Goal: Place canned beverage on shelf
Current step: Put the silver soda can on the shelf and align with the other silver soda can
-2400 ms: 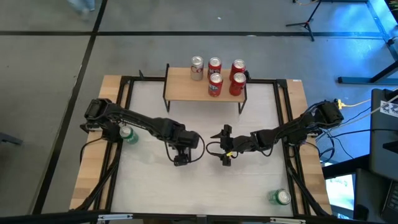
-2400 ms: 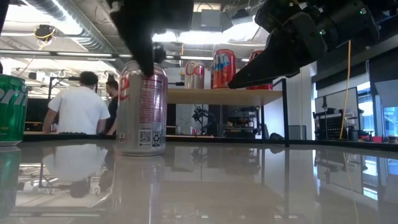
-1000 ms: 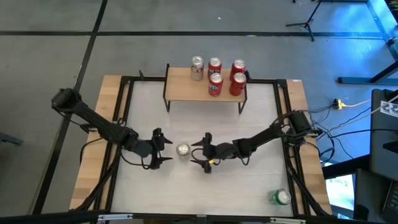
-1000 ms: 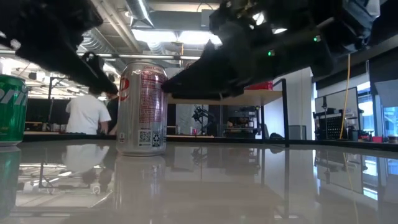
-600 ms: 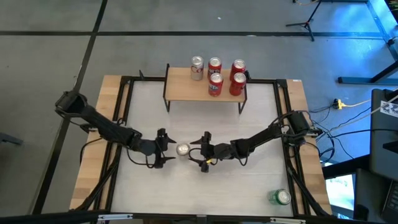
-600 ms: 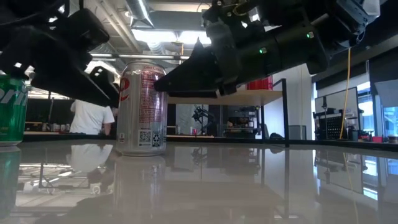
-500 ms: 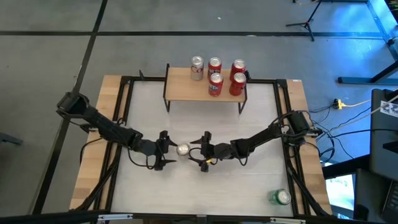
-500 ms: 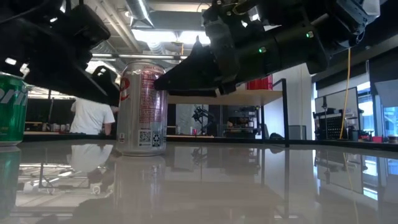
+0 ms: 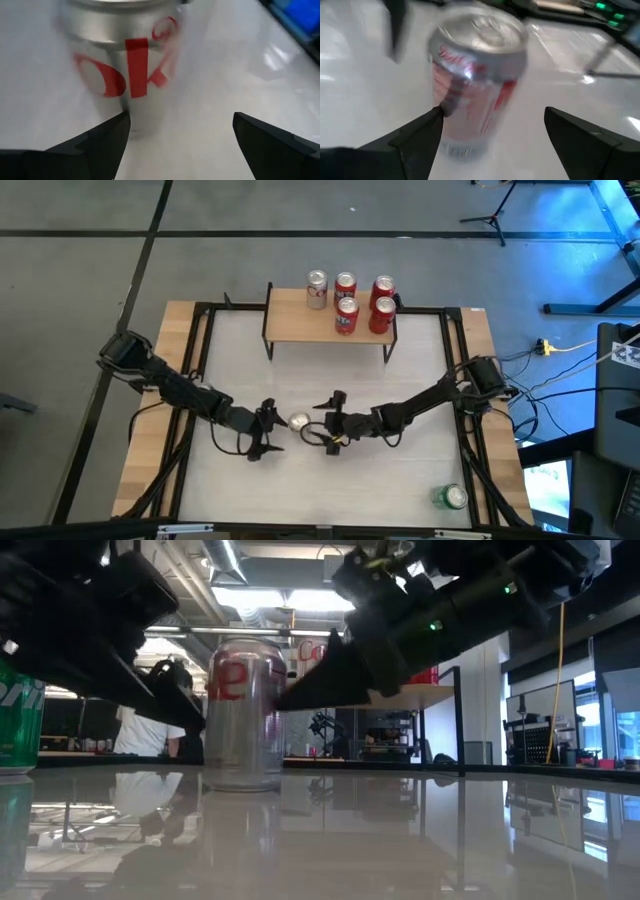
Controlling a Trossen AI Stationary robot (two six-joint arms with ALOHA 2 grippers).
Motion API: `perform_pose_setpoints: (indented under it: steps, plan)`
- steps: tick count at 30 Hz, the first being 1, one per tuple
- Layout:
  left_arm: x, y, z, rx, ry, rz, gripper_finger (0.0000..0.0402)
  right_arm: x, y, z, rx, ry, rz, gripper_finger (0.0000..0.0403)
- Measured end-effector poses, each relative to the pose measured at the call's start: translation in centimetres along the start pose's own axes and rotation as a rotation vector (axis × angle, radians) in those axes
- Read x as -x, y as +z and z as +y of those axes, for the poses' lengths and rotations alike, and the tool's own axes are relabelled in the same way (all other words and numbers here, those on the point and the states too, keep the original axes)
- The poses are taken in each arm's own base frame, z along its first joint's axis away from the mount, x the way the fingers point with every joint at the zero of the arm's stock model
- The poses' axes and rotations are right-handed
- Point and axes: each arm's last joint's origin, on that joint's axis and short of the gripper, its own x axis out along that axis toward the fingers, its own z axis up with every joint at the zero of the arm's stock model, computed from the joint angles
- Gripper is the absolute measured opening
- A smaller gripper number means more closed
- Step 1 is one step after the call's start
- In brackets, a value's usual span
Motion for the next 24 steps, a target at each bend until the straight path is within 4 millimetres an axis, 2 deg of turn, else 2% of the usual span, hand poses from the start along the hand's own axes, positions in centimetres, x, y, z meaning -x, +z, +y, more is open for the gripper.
perform_pose_setpoints:
  steps: [6,8,13,17,21,24]
  plan:
    - [0.1,0.6,-0.9,-0.011,-0.071,-0.061,0.0342,1.1,0.5,-1.3,0.044,-0.19,0.079,0.0344]
    - [0.1,0.5,-0.9,-0.013,-0.063,-0.053,0.0341,1.3,0.8,-1.2,0.034,-0.148,0.074,0.0344]
    - [0.1,-0.2,-0.7,0.0,-0.045,0.016,0.0341,1.4,0.9,-0.5,0.017,0.088,0.07,0.0344]
    - [0.1,-0.4,-0.5,-0.007,0.018,0.03,0.0341,1.2,1.0,-0.3,-0.017,0.102,0.042,0.0344]
    - [0.1,-0.3,0.4,-0.008,0.217,-0.018,0.0341,0.5,0.7,0.0,-0.043,0.097,-0.014,0.0344]
    - [0.0,-0.1,0.8,-0.015,0.215,-0.021,0.0341,0.2,0.6,0.0,-0.046,0.067,-0.023,0.0344]
